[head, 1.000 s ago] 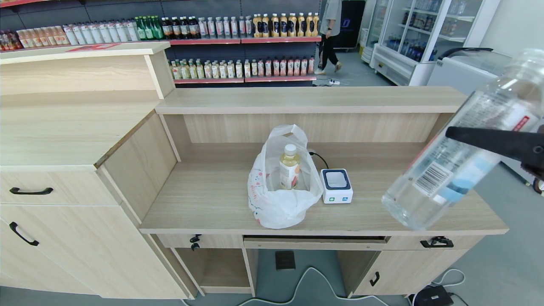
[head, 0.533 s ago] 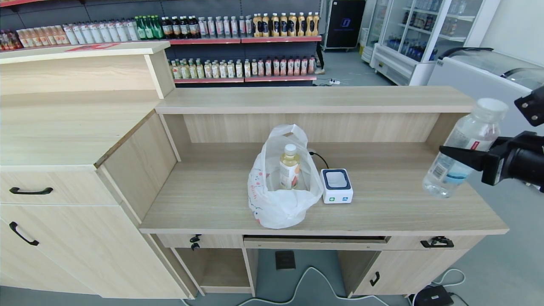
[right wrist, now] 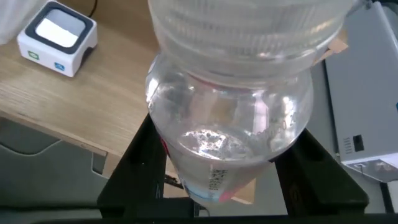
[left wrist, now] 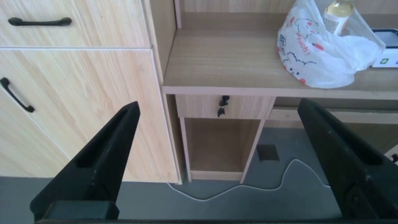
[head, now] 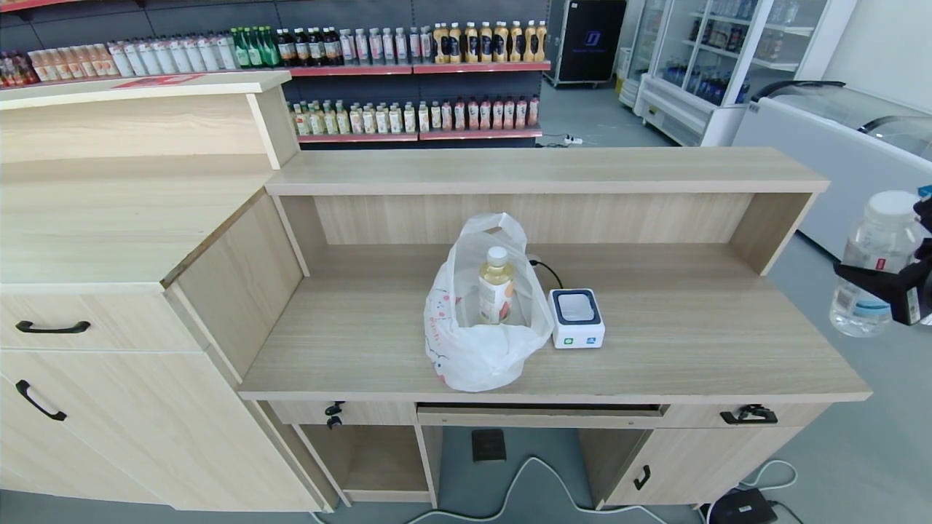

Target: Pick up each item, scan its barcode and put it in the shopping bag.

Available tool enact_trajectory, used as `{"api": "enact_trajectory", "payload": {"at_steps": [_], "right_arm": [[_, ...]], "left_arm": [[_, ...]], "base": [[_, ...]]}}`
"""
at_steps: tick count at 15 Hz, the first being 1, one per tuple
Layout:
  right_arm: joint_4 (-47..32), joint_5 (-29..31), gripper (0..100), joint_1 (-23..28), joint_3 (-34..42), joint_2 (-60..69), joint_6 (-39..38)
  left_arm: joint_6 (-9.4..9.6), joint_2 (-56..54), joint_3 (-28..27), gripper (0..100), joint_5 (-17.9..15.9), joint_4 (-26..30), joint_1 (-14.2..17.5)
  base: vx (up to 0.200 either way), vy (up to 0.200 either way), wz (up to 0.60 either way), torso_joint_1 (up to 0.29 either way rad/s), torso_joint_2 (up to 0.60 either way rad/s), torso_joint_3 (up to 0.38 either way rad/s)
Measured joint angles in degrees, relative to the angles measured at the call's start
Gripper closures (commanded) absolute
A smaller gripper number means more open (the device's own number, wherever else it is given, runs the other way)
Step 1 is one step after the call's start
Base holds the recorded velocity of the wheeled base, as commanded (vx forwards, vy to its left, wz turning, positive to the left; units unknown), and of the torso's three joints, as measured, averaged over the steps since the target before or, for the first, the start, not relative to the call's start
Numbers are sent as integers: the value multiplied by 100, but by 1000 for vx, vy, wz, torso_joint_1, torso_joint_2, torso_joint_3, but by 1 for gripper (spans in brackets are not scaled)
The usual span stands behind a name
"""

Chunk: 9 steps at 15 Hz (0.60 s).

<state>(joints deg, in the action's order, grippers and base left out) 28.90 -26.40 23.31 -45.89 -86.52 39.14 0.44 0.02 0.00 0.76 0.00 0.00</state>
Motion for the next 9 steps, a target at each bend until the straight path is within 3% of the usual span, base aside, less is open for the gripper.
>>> {"api": "enact_trajectory", "payload": {"at_steps": [1,7,9], "right_arm": [[-1,-22,100,74,-41,-22,13],[172,-83,100,452,-52,-265,535],[265,-250,100,450,-107,-439,689]], "left_arm": [[2,0,0,0,-5,0,0],[0,0,0,0,-5,0,-2],[0,0,0,0,-2,0,0]], "base": [[0,0,0,0,0,0],[0,0,600,2,2,0],[0,0,0,0,0,0]]}}
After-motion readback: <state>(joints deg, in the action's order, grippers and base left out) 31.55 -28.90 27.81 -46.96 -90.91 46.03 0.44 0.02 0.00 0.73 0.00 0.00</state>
